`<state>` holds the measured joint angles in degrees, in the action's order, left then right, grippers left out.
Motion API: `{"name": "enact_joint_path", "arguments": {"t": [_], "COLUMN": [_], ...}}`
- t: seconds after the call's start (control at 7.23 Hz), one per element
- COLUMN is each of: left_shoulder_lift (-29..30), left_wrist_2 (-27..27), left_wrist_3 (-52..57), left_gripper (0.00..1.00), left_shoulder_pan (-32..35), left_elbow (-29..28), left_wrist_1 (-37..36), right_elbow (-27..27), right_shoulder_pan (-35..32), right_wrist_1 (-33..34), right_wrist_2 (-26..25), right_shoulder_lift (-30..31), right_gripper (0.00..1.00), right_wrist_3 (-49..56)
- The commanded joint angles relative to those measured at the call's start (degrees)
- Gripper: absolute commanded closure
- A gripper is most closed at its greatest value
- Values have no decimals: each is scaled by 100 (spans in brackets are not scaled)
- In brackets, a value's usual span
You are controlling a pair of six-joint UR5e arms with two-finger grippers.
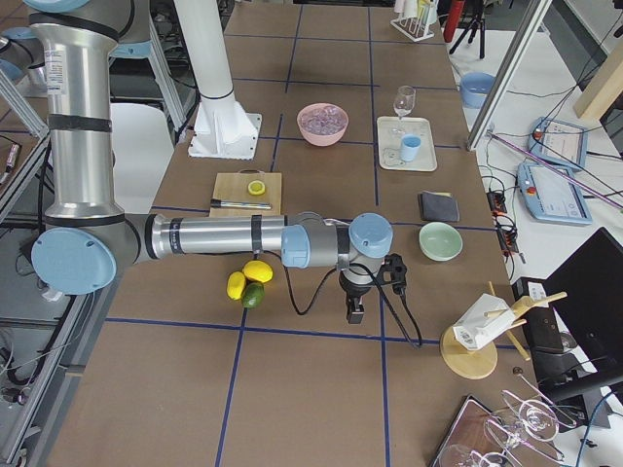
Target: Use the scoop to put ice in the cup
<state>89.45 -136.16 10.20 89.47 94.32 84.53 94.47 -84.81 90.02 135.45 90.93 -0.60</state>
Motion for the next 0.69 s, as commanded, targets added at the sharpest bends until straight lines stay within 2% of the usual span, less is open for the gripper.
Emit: {"name": "enact_joint_path", "arguments": {"t": [0.0,0.55], "left_shoulder_lift": [29,81], "left_wrist_2": [1,45], "left_wrist_3": [-9,-9], "left_gripper": [0,0], "left_shoulder_pan": [0,0], "left_elbow": [8,51], "left_wrist_1": [-7,-7], "right_elbow": [1,10], "right_shoulder_pan": [0,0], "right_wrist_1": [-46,-37], "right_wrist_2": [-1,17], "right_shoulder_lift": [3,3], "right_gripper": [0,0], "right_wrist_3": [-1,-1]}}
